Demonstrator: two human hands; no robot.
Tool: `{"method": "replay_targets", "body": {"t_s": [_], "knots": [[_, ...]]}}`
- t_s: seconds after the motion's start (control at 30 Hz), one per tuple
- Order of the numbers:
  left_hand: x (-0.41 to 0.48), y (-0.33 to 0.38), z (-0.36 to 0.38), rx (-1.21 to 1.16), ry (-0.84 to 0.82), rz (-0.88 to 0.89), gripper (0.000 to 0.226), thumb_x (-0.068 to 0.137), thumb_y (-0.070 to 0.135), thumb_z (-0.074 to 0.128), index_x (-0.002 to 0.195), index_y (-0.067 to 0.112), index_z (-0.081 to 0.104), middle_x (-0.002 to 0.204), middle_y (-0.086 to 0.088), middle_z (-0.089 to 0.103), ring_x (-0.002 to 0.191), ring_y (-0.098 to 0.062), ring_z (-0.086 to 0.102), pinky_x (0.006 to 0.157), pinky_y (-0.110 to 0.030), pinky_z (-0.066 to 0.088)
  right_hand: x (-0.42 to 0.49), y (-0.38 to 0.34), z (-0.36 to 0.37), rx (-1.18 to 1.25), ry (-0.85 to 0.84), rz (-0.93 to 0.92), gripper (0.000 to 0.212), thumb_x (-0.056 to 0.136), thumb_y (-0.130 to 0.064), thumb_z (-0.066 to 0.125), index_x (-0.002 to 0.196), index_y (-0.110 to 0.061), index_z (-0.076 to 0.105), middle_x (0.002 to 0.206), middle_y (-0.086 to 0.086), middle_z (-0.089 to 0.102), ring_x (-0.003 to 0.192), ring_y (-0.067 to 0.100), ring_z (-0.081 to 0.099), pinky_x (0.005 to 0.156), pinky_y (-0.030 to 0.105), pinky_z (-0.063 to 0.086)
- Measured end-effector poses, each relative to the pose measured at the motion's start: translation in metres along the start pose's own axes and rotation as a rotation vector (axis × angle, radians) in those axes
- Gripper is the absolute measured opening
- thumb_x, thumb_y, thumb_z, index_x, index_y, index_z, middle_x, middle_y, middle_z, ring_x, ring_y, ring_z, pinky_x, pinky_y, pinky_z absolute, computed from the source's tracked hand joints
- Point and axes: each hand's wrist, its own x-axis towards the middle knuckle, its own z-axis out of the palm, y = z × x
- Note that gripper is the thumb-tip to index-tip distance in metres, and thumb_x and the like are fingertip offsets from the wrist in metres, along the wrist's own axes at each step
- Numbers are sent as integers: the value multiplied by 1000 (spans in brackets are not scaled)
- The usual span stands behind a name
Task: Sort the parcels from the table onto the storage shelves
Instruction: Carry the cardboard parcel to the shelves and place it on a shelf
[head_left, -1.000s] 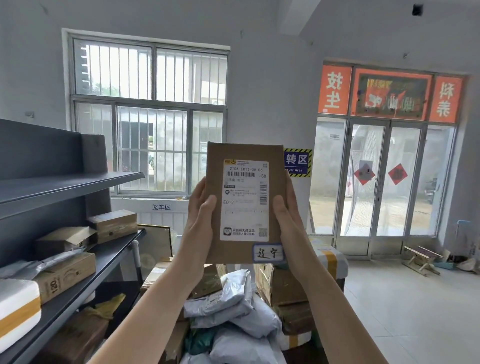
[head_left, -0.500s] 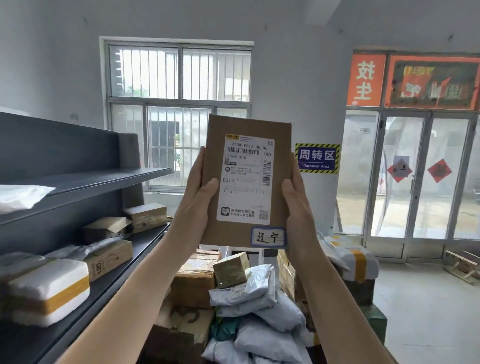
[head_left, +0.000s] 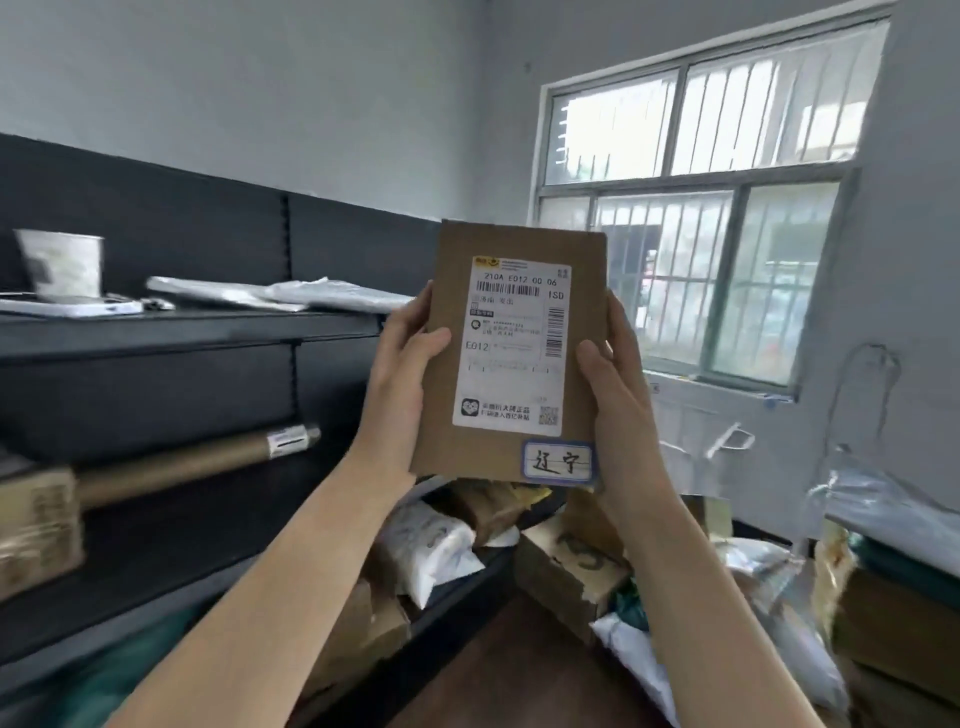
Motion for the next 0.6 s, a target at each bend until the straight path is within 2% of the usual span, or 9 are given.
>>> {"method": "replay_targets", "body": {"t_s": [0.1, 0.33, 0.4, 0.5, 0.6], "knots": [[-41, 40, -28, 75, 142, 6, 35, 97, 19, 52, 126, 38, 59, 103, 8, 77, 92, -11, 75, 78, -34, 58, -29, -5, 36, 108, -82, 69, 52, 103, -22, 48, 150, -41, 36, 147, 0, 55, 122, 18, 66, 90, 35, 61], [-136, 158, -96, 281, 409, 143, 38, 97, 24, 52, 133, 39, 56, 104, 5, 77, 93, -14, 75, 77, -36, 60, -87, -51, 154, 246, -346, 104, 54, 103, -28, 47, 154, -39, 30, 147, -3, 55, 127, 18, 62, 101, 44, 55], [-168, 193, -115, 333, 471, 187, 38, 98, 24, 52, 131, 40, 56, 104, 7, 77, 93, -12, 75, 75, -33, 60, -110, -65, 191, 306, -416, 113, 53, 104, -26, 45, 154, -38, 30, 147, -5, 56, 126, 16, 63, 101, 41, 55], [-219, 245, -144, 414, 568, 255, 40, 98, 23, 51, 135, 38, 53, 111, 5, 76, 100, -13, 74, 81, -34, 59, -148, -86, 248, 400, -529, 134, 53, 104, -25, 45, 154, -38, 32, 145, -6, 57, 123, 11, 65, 95, 32, 58], [-270, 297, -173, 480, 652, 308, 45, 98, 20, 51, 141, 34, 51, 113, 3, 76, 98, -12, 74, 74, -28, 59, -191, -110, 305, 492, -610, 163, 52, 104, -25, 46, 153, -40, 34, 145, -8, 58, 126, 12, 63, 102, 38, 55]]}}
